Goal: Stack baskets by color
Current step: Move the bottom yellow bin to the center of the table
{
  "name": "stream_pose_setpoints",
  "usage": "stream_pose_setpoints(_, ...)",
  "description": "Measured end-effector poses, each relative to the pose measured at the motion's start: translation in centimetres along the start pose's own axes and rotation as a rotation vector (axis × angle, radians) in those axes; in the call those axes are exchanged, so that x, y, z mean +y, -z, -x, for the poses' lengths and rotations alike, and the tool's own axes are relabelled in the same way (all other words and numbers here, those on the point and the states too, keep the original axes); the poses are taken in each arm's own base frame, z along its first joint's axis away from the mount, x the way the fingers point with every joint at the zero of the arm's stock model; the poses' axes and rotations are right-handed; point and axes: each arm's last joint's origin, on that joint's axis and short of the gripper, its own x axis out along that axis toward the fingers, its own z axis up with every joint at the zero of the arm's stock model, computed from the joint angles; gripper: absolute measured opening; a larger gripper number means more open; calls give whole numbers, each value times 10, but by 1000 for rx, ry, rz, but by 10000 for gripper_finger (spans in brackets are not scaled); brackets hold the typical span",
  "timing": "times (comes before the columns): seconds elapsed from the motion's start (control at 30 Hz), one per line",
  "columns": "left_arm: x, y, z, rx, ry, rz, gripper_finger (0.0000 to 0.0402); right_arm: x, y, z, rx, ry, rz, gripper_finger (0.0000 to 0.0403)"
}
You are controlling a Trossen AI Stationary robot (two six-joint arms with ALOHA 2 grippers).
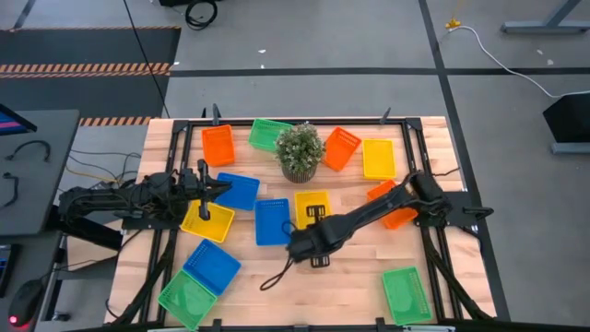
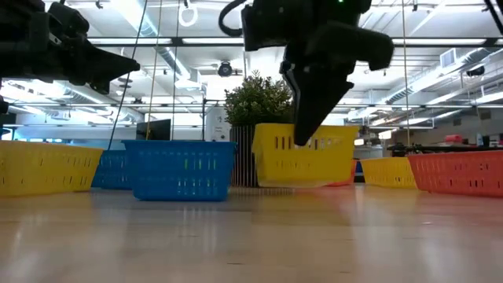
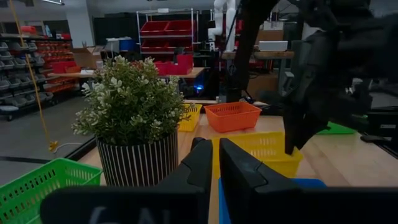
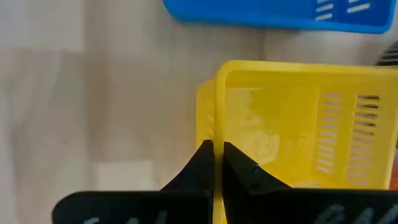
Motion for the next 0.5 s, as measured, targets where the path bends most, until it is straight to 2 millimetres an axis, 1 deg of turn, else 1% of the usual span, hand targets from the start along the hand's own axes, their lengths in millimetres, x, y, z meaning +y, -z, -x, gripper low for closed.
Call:
stream_pose_setpoints(0.07,0,0,0,0,0,0,40,-3,1,1,-45,-18,-42,10)
stream_pose_setpoints(0.17,0,0,0,0,0,0,39,-4,0,0,-66,-28,-60,10)
stream_pose_setpoints(0.4,0,0,0,-1,0,0,32,3,1,-21,-14,-26,-47,10)
stream_pose_setpoints(0.5,0,0,0,0,0,0,35,3,2,-22,-4,-26,-81,13)
